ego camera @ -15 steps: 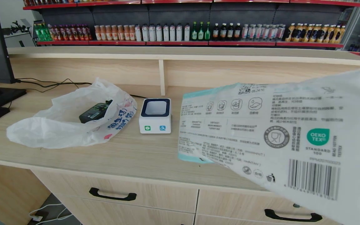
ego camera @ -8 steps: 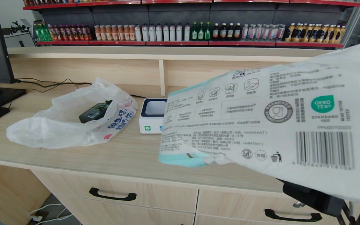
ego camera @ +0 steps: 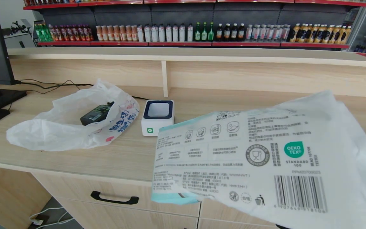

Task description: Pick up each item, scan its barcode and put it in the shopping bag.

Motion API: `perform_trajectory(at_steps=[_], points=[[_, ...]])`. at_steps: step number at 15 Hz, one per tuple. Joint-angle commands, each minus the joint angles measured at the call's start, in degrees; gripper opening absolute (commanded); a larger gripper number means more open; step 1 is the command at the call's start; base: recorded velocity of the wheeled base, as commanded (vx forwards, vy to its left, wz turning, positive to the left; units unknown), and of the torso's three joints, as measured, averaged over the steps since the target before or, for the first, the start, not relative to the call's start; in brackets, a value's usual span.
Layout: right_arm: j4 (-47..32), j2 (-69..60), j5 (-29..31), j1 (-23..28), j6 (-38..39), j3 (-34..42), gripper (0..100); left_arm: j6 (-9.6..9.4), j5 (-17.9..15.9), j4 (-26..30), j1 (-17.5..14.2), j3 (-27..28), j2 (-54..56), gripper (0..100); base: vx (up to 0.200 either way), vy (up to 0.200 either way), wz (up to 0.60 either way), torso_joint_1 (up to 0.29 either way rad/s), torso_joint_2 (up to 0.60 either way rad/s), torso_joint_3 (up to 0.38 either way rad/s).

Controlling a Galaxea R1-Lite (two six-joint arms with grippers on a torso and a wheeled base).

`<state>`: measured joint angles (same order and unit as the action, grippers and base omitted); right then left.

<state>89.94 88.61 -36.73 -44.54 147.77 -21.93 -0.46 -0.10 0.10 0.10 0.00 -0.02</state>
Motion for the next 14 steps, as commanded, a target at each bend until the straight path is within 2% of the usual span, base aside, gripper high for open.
perform_trajectory(at_steps=[1, 14], points=[[0.06, 1.39, -0.01, -0.19, 0.32, 0.22, 0, 0.02, 0.01, -0.01, -0.01, 0.0, 0.02, 100, 0.0, 0.0, 0.0, 0.0, 0.0, 0.0], [0.06, -0.46, 0.52, -0.02, 1.2, 0.22, 0, 0.02, 0.01, -0.01, -0.01, 0.0, 0.02, 100, 0.0, 0.0, 0.0, 0.0, 0.0, 0.0]])
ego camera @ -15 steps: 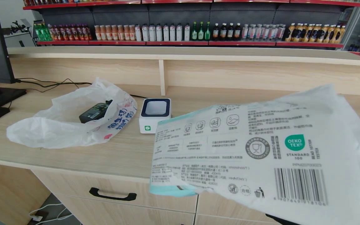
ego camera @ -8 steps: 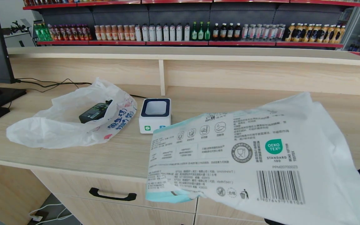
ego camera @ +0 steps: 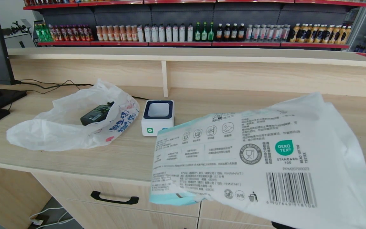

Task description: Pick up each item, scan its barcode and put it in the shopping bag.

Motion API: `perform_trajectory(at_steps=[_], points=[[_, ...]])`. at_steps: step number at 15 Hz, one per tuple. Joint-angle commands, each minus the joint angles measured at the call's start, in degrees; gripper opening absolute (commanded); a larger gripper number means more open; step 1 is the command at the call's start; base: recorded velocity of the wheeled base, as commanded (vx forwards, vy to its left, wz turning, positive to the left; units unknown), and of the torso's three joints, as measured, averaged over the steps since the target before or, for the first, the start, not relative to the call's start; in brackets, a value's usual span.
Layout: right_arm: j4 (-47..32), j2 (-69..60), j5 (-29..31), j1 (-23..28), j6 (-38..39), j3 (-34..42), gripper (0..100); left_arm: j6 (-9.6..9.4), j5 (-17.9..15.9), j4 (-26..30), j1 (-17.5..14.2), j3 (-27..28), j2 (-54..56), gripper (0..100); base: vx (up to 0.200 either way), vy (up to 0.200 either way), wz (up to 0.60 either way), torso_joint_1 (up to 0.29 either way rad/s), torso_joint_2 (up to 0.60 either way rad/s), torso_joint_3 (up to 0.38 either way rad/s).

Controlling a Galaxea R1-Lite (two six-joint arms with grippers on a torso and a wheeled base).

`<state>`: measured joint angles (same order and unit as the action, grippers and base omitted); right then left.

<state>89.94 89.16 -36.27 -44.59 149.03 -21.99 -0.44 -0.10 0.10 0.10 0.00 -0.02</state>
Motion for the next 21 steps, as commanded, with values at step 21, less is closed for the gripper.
perform_trajectory(at_steps=[21], points=[[0.06, -19.82, -34.66, 39.41, -73.88, -1.21, 0, 0.0, 0.01, -0.01, -0.01, 0.0, 0.02, 100, 0.0, 0.0, 0.0, 0.0, 0.0, 0.0]])
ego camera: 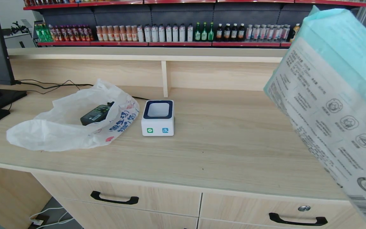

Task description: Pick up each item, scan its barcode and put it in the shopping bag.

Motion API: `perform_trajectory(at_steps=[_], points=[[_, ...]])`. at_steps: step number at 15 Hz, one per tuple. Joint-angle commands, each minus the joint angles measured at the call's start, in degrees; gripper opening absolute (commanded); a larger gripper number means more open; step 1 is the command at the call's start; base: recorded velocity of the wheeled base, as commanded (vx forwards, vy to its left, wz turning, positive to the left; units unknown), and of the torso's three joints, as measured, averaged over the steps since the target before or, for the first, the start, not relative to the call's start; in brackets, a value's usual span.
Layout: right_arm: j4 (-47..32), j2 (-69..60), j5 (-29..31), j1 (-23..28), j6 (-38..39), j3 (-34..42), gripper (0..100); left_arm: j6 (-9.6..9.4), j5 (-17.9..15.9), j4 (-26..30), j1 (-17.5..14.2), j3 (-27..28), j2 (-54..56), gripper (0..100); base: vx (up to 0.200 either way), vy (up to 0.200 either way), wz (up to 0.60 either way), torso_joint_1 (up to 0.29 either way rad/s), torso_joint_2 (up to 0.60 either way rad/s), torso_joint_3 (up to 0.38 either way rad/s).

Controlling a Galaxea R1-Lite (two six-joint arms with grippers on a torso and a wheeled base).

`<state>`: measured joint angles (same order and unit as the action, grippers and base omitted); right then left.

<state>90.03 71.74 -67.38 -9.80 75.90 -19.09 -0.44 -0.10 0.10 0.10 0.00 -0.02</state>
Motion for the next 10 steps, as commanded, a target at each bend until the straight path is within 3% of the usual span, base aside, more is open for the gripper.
perform_trajectory(at_steps=[1, 4, 7, 10], points=[[-0.03, -2.13, -5.48, 5.06, -3.92, -4.99, 0, 0.0, 0.01, -0.01, -0.01, 0.0, 0.02, 100, 0.0, 0.0, 0.0, 0.0, 0.0, 0.0], [-0.03, 0.94, -5.75, 6.2, -16.57, -3.94, 0, 0.0, 0.01, -0.01, -0.01, 0.0, 0.02, 100, 0.0, 0.0, 0.0, 0.0, 0.0, 0.0], [-0.03, 1.12, -5.84, 7.52, -22.2, -3.15, 0, 0.0, 0.01, -0.01, -0.01, 0.0, 0.02, 100, 0.0, 0.0, 0.0, 0.0, 0.0, 0.0], [-0.03, 3.93, -7.07, 7.34, -39.69, 0.11, 0, 0.0, 0.01, 0.08, -0.01, 0.0, 0.02, 100, 0.0, 0.0, 0.0, 0.0, 0.0, 0.0]])
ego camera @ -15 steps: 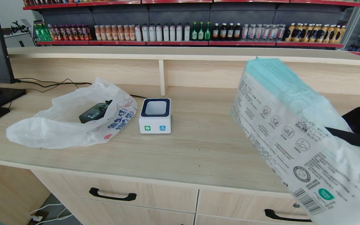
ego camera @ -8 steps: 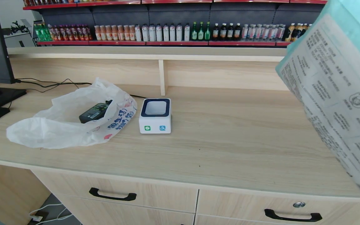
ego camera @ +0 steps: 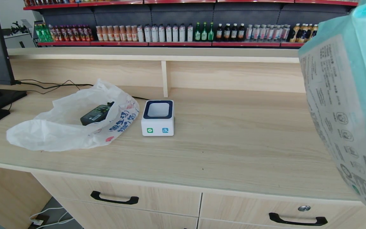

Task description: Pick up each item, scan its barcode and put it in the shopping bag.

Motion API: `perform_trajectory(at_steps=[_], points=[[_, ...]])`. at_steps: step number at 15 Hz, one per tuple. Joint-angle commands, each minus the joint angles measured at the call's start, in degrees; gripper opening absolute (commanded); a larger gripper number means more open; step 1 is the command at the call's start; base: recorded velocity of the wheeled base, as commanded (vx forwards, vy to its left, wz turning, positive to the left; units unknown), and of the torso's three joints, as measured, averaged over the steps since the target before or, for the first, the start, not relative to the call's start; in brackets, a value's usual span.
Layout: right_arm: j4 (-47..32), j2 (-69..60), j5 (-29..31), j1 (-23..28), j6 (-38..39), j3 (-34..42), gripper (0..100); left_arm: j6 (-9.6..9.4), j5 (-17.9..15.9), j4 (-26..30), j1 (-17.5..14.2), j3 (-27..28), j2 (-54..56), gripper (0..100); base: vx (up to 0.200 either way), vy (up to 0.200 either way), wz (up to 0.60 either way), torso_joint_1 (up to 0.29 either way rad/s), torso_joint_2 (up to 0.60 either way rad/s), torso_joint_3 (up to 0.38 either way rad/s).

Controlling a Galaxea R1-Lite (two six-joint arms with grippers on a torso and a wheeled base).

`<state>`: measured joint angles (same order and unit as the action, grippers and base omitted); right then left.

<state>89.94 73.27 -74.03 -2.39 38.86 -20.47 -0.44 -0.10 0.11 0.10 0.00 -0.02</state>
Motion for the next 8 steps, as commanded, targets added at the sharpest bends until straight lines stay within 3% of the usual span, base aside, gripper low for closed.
perform_trajectory(at_steps=[1, 5, 8], points=[[0.06, 3.11, -0.41, -0.07, -4.94, 1.48, 0, 0.0, 0.01, -0.02, -0.01, 0.0, 0.02, 100, 0.0, 0.0, 0.0, 0.0, 0.0, 0.0], [0.06, 8.03, 1.17, 0.19, -20.41, 1.75, 0, 0.0, 0.01, -0.02, -0.01, 0.0, 0.02, 100, 0.0, 0.0, 0.0, 0.0, 0.0, 0.0], [0.06, 13.57, 10.84, 0.02, -29.37, -0.45, 0, 0.0, 0.01, -0.02, -0.01, 0.0, 0.02, 100, 0.0, 0.0, 0.0, 0.0, 0.0, 0.0]])
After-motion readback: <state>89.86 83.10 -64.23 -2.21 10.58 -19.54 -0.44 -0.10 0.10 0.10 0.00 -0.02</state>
